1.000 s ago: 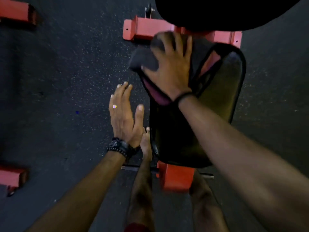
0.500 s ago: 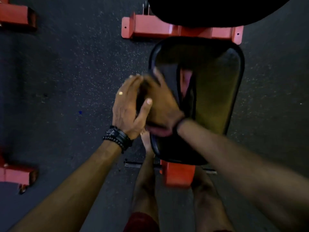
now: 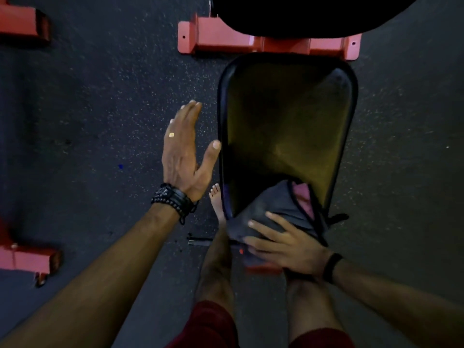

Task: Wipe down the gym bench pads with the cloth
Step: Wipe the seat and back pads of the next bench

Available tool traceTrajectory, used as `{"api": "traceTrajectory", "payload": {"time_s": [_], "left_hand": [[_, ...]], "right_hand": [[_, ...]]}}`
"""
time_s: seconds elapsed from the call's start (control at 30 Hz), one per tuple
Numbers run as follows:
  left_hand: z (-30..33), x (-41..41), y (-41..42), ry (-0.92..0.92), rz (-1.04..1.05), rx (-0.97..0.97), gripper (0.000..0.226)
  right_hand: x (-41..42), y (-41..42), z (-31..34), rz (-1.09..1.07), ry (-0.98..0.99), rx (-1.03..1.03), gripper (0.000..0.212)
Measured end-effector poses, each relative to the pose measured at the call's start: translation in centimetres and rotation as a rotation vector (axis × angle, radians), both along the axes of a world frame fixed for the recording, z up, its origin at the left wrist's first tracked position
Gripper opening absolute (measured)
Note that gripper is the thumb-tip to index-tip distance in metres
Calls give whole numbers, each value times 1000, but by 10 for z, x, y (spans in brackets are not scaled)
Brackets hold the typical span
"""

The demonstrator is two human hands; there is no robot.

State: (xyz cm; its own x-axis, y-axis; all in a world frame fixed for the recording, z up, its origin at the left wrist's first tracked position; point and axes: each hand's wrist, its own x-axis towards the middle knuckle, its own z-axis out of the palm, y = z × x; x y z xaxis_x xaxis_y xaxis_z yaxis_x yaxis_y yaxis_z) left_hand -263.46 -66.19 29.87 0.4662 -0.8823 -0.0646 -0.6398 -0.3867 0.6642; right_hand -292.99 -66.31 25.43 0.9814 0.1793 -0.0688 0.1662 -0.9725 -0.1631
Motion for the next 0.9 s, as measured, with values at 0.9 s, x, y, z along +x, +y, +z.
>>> {"api": "traceTrajectory", "payload": {"time_s": [0.9], "left_hand": [[-59,-73,-57,-434,-94,250,74]], "right_hand": [[42,-141,-4,-1696,-400,507,55]]}}
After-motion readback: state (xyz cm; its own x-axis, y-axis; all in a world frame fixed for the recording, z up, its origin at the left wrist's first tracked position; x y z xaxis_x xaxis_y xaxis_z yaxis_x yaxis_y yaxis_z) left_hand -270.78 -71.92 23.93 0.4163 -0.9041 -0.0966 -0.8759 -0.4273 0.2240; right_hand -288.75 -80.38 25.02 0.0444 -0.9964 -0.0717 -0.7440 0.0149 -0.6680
